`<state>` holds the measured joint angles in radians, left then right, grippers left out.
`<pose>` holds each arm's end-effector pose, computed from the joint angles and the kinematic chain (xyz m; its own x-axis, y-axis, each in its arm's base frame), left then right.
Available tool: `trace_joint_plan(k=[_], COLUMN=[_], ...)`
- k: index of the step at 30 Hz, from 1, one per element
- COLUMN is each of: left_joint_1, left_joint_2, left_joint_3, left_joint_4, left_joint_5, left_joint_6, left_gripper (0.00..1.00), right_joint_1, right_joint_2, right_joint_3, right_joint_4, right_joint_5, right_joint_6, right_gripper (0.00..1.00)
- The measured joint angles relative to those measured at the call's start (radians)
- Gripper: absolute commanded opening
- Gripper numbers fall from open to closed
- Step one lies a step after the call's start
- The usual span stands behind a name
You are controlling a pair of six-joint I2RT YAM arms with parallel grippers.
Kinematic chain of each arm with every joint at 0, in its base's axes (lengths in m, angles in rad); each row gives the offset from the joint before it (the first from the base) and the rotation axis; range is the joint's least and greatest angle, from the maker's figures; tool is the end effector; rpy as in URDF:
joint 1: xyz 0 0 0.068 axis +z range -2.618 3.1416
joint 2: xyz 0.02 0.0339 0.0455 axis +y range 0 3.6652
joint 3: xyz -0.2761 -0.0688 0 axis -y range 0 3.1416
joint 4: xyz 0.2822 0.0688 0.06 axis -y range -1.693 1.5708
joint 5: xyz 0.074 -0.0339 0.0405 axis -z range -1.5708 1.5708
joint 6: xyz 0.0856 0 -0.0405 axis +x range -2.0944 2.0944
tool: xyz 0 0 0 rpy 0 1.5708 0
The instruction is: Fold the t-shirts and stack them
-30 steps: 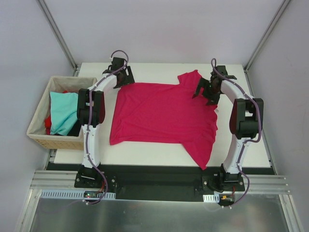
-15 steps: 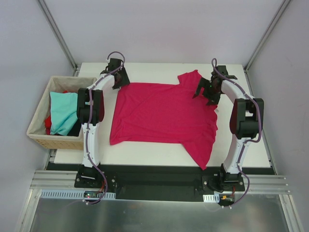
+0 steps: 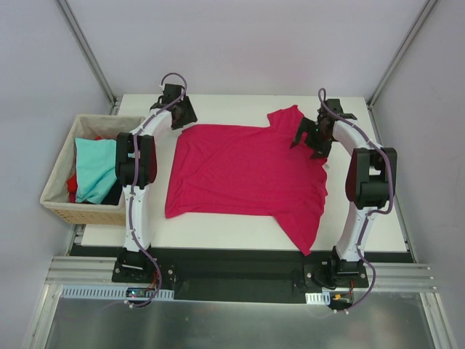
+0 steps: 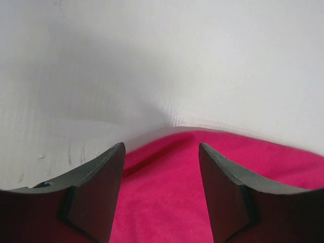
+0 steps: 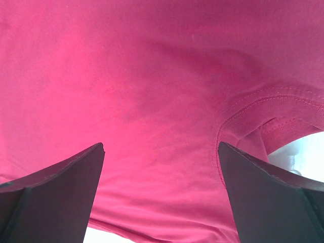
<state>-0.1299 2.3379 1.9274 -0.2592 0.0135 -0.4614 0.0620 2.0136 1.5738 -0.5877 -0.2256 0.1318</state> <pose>0.6141 -0.0814 0.1556 -0.6135 -0.3688 -0.6983 -0.1487 0.9224 -0.3565 0.4984 0.0501 0.1624 -0.8701 0.0743 -0.4873 -0.0620 0.9642 0.2578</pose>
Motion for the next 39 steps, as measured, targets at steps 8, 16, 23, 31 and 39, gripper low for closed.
trace_joint_plan(k=[8, 16, 23, 31, 39], left_joint_1=[0.000, 0.000, 0.000, -0.002, -0.024], left_joint_2=[0.002, 0.002, 0.010, 0.006, -0.018], left_joint_3=[0.000, -0.034, -0.037, -0.050, -0.080], left_joint_4=[0.001, 0.011, 0.019, 0.047, 0.043], left_joint_5=[0.032, 0.035, 0.034, 0.027, 0.000], left_joint_6=[-0.025, -0.062, -0.078, -0.106, -0.105], left_gripper=[0.57, 0.57, 0.65, 0.70, 0.70], right_joint_1=[0.000, 0.000, 0.000, 0.000, 0.000], right_joint_2=[0.004, 0.010, 0.011, 0.011, 0.019], right_joint_3=[-0.002, -0.010, -0.014, -0.014, -0.020], right_joint_4=[0.000, 0.000, 0.000, 0.000, 0.000], right_joint_5=[0.000, 0.000, 0.000, 0.000, 0.000], right_joint_6=[0.002, 0.003, 0.006, 0.006, 0.010], right_gripper=[0.99, 1.00, 1.00, 1.00, 1.00])
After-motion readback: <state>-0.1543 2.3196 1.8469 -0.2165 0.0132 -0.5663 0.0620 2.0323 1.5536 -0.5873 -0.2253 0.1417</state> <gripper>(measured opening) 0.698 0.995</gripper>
